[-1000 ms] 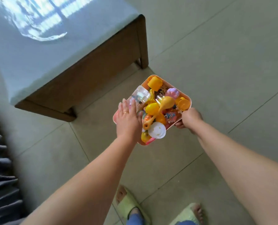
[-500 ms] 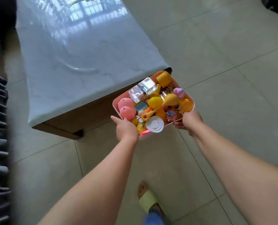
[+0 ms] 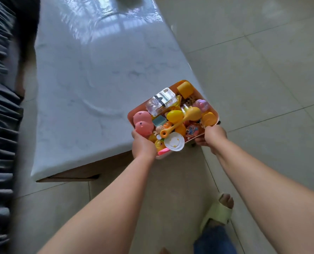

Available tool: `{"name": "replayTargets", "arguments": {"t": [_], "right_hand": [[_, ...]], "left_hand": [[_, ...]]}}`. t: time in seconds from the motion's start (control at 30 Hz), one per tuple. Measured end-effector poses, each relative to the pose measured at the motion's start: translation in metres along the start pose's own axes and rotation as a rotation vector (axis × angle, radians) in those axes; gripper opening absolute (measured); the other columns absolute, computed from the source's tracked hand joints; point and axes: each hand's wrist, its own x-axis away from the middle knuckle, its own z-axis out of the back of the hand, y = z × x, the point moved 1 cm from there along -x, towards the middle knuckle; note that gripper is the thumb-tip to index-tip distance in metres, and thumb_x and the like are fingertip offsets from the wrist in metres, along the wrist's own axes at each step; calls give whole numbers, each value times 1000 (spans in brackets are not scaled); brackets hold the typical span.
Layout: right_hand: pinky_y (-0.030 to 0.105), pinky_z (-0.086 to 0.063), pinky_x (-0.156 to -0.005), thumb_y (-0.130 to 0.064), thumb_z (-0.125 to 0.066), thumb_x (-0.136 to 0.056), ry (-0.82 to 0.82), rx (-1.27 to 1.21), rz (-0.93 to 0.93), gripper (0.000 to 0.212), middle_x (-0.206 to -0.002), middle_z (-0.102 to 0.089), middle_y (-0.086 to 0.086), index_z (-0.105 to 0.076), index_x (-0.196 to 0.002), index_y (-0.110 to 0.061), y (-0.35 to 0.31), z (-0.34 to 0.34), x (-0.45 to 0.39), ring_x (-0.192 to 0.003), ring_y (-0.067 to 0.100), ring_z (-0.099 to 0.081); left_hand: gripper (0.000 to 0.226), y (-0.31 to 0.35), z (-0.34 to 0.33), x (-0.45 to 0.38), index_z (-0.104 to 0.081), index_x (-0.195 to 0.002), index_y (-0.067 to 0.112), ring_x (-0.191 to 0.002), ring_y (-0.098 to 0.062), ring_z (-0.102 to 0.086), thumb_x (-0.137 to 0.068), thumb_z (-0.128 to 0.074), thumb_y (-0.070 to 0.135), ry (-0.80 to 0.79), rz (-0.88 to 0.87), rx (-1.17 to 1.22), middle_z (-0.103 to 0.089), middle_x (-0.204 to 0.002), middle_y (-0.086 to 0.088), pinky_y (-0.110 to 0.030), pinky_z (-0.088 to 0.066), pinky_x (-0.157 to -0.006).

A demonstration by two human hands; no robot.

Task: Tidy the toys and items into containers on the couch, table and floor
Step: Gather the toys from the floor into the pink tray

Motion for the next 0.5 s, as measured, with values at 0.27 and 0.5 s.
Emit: {"name": "replayTargets", "arguments": {"t": [0.27,0.5], "right_hand": [[25,-49,-33,-13,-30,-99,-177,175,-29,29,-70,-64,21,-53,-108,1,-96,-31,-89,-36,21,-61],[47,-60,-73,-36,-38,-97,-269,331,173,36,-83,-68,16,-60,-100,-8,-178,-79,-147,-65,30,-66]], "left_hand": [[57,69,-24,-58,-13,-147,24,-109,-33,-55,-96,-37,11,94,186,92,-49,-130,-14,-43,-49,-87],[50,123,-34,-112,-19,-142,18,-94,-28,-54,-95,-38,15,159,364,285,-51,-126,-14,-41,-48,-77]]}}
